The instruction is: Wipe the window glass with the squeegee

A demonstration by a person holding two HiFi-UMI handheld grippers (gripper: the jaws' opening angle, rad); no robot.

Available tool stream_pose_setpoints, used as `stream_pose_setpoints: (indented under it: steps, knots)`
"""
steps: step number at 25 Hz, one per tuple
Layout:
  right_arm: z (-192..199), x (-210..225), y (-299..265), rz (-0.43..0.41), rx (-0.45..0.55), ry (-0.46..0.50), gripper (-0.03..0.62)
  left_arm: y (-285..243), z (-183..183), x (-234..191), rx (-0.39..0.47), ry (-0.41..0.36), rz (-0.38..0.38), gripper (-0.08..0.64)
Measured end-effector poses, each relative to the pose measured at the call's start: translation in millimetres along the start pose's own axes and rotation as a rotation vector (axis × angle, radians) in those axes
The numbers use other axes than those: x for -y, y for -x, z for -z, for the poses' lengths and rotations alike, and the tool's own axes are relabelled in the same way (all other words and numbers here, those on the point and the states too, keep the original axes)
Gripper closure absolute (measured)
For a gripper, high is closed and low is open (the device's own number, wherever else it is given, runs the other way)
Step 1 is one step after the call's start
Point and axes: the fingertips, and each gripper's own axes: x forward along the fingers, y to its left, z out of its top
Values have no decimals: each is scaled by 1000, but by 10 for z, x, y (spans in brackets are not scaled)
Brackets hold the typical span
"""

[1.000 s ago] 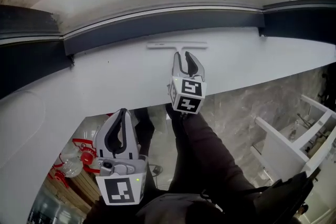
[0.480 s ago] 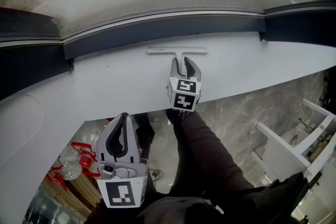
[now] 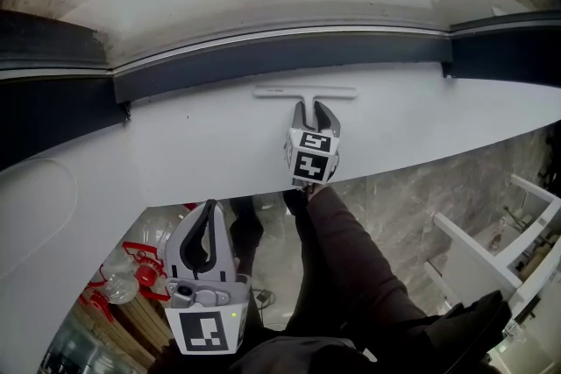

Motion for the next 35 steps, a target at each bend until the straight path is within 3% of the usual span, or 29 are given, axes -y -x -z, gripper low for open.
stream_pose_setpoints:
  steps: [25, 35]
  knots:
    - [-28, 15, -16, 49, 3, 0, 474, -16, 33, -86, -5, 11, 28, 560]
    - [-12, -16, -16, 42, -13, 1, 509, -20, 4, -144, -8, 9, 38, 560]
